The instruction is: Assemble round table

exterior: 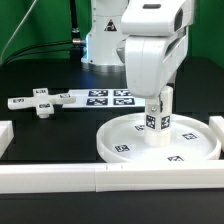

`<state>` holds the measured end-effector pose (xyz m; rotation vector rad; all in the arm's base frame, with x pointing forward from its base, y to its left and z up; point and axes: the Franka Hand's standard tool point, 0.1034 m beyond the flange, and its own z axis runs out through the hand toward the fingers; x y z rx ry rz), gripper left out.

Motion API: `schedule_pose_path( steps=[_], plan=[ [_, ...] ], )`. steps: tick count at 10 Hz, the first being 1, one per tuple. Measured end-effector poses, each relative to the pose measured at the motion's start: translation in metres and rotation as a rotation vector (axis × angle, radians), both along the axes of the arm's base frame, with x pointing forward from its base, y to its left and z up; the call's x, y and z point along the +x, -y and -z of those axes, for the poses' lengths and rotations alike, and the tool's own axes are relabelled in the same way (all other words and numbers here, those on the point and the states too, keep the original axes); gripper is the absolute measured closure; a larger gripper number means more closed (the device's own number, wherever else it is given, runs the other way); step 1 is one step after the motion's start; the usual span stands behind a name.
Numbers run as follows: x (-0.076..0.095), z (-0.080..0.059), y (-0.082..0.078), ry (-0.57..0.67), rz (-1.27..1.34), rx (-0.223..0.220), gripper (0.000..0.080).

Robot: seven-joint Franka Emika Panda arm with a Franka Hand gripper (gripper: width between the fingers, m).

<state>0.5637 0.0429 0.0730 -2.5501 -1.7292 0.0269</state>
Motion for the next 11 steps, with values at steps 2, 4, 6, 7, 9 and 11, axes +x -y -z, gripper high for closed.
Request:
schedule_pose_path(
  steps=[2, 4, 6, 7, 9, 11],
  plan=[
    [-0.0009, 0.0027, -0.0025, 0.003, -0.121, -0.01, 0.015],
    [-0.0011, 0.0035, 0.0007, 0.005, -0.239, -0.01, 0.015],
    [-0.0016, 0.0046, 0.0014, 0.003, -0.236, -0.011, 0.0154],
    [-0.0015, 0.0045, 0.0016, 0.003, -0.236, -0.011, 0.031],
    [-0.0014, 0.0045, 0.0019, 0.003, -0.216, -0.012, 0.0392],
    [-0.0014, 0.0045, 0.002, 0.002, -0.2, -0.013, 0.0392]
  ],
)
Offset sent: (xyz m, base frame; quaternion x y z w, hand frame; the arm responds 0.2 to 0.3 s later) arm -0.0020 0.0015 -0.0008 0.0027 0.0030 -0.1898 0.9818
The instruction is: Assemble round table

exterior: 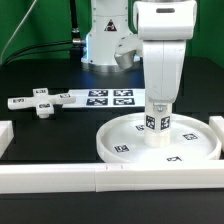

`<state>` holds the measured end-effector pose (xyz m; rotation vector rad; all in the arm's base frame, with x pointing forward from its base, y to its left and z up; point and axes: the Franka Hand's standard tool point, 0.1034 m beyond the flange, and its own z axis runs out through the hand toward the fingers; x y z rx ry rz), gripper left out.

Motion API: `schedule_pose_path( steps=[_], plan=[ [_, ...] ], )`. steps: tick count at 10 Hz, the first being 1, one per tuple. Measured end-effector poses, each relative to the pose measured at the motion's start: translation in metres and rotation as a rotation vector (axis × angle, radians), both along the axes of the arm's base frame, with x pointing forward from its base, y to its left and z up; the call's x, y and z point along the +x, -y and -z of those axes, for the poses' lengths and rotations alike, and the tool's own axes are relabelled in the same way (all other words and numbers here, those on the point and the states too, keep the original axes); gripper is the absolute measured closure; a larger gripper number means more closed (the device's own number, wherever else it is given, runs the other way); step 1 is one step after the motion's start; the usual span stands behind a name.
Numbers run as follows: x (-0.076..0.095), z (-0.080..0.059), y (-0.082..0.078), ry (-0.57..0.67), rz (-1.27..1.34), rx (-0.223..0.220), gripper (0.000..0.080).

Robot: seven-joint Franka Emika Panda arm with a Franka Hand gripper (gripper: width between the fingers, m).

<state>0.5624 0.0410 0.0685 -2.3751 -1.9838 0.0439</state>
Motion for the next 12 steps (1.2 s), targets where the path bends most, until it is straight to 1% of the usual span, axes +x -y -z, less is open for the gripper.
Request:
schedule_pose_path(
  steps=[1, 3, 6, 9, 10, 11, 12],
  plan=[
    [0.0, 0.0, 0.0, -0.001, 0.032, -0.002, 0.0392],
    [0.0002, -0.0004, -0.0007, -0.007, 0.272, -0.008, 0.0392],
    [-0.0005, -0.0006, -0.0004, -0.02, 0.536, -0.022, 0.039],
    [-0.0003, -0.0005, 0.0, -0.022, 0.724, -0.033, 0.039],
    [-0.0004, -0.0003, -0.0002, -0.023, 0.725, -0.033, 0.0311],
    [-0.0004, -0.0002, -0.0002, -0.023, 0.723, -0.033, 0.0311],
    [-0.0007, -0.0009, 0.0004, -0.022, 0.718, -0.034, 0.018]
  ],
)
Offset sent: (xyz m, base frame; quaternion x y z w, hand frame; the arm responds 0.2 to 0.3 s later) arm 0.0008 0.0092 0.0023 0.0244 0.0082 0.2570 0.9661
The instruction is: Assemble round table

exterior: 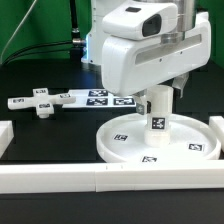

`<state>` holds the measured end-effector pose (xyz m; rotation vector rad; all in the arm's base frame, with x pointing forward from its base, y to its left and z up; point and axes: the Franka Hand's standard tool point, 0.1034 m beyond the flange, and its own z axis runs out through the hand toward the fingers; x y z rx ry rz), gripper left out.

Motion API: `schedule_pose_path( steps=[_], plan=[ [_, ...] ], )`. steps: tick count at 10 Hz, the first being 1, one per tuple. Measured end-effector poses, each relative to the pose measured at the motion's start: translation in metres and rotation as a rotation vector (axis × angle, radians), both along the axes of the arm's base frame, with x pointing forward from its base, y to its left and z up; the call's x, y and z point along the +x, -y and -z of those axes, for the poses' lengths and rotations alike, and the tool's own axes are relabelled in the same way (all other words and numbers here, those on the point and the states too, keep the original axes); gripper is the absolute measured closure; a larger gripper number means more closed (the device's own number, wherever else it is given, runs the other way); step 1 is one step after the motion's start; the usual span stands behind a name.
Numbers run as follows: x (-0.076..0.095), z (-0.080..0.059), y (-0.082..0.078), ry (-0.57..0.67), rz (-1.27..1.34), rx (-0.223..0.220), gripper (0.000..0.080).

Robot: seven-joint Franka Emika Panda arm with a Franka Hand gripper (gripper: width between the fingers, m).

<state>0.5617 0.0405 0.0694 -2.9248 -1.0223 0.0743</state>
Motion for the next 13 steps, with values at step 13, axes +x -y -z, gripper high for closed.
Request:
schedule_pose_path(
  steps=[13],
  plan=[
    [-0.063, -0.027, 0.106, 0.016, -0.107, -0.023, 0.0151]
  ],
)
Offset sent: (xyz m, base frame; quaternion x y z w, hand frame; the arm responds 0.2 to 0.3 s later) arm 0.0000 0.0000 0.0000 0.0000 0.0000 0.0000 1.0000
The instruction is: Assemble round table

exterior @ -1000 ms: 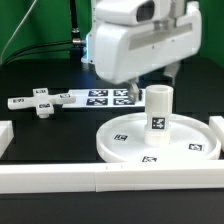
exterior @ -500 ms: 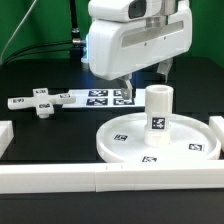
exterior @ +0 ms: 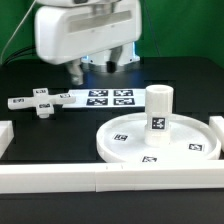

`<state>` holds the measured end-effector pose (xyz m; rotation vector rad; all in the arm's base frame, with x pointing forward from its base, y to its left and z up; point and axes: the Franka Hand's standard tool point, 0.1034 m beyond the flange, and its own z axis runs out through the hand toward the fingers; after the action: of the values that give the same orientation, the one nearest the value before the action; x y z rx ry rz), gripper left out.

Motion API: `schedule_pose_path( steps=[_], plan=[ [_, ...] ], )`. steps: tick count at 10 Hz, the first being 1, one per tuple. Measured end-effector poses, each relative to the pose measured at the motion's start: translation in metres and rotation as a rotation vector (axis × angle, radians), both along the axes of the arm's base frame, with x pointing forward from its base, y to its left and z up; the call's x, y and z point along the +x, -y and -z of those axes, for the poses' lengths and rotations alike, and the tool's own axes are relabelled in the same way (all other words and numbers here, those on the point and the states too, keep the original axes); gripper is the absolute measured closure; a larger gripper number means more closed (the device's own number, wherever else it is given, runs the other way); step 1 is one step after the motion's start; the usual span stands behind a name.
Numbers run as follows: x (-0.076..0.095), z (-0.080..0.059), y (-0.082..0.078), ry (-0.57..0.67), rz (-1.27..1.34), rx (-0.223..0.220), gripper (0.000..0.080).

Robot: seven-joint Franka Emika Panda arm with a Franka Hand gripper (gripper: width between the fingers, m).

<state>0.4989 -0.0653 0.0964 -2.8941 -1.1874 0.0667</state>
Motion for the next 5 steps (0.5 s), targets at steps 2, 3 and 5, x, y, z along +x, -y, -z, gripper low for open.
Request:
schedule_pose_path(
  steps=[2, 3, 5],
  plan=[
    [0.0, 0.0, -0.001, -0.001, -0.002, 0.0, 0.0151],
    [0.0, 0.001, -0.001, -0.001, -0.002, 0.0, 0.0151],
    [-0.007, 0.004, 0.015, 0.029, -0.072, -0.006, 0.0151]
  ],
)
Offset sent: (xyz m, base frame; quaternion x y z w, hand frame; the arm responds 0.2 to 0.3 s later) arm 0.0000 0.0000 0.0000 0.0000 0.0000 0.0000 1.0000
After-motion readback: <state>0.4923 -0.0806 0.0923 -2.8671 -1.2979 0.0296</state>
